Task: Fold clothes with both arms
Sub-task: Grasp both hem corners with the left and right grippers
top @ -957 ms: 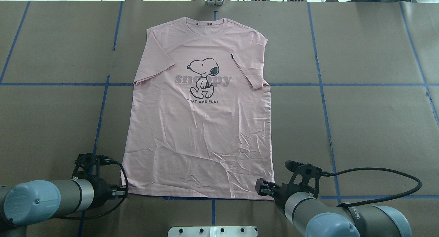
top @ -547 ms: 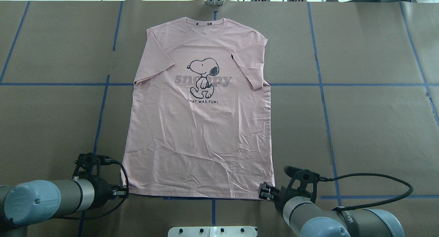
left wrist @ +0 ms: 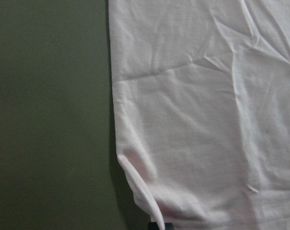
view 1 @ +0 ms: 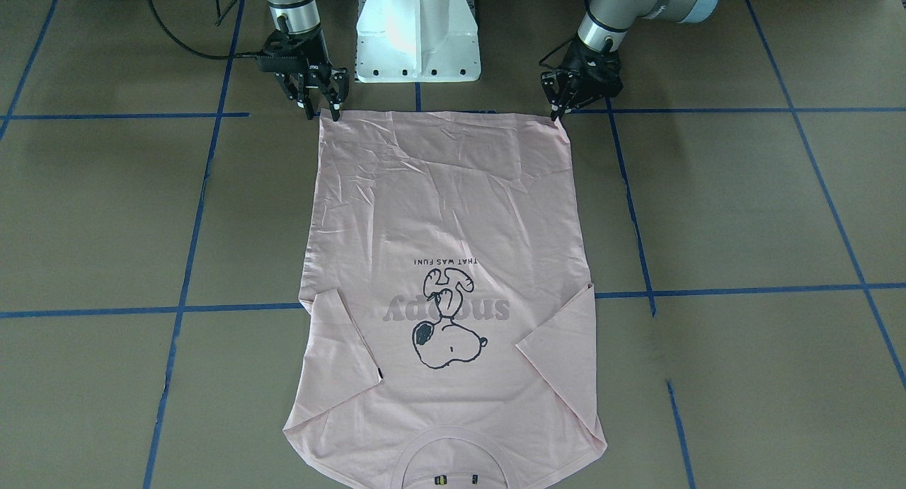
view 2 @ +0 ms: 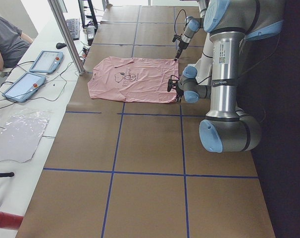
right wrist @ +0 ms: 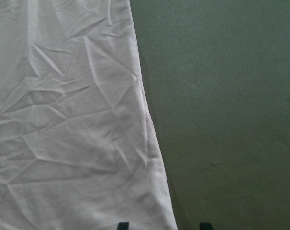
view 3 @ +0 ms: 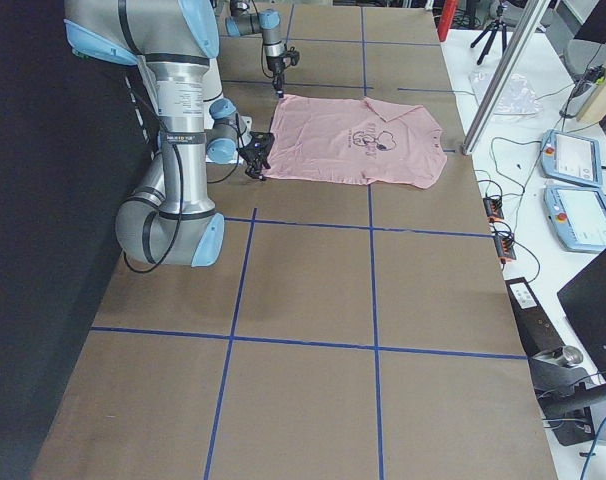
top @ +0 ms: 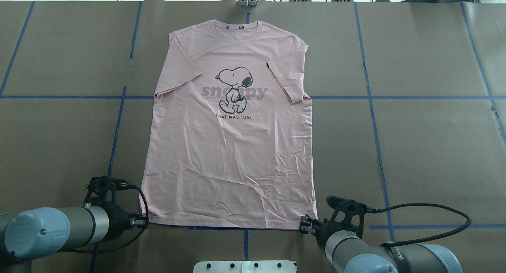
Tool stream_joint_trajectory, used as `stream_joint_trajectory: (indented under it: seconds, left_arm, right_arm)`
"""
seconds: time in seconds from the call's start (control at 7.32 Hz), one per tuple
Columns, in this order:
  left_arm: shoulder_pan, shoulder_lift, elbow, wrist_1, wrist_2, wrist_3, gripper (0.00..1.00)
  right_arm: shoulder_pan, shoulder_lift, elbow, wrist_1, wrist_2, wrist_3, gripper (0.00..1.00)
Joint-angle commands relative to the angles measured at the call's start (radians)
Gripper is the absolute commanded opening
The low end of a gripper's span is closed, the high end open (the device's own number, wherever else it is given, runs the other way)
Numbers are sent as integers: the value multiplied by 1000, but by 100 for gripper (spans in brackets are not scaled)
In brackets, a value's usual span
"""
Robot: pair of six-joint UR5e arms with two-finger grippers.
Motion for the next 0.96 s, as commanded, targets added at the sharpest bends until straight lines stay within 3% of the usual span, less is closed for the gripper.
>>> stream_joint_trajectory:
  seconds: [0.0, 0.14, 0.27, 0.68, 0.82]
  left_arm:
    - [0, 1, -1, -2, 0, 0, 0]
    - [0, 1, -1, -2, 1, 0, 0]
    - [0, 1, -1, -4, 1, 0, 0]
    - [-2, -2, -20, -2, -5, 0, 0]
    - [-8, 13, -92, 13, -9, 9, 0]
  right_arm:
    - [-9, 3, -1, 0, -8, 2, 35]
    - [-20, 3, -2, 0, -12, 53, 8]
    - [-23, 3, -2, 0, -22, 58, 0]
    - [-14, 1, 25, 0, -28, 50, 0]
    - [-6, -25, 98, -8, -17, 44, 0]
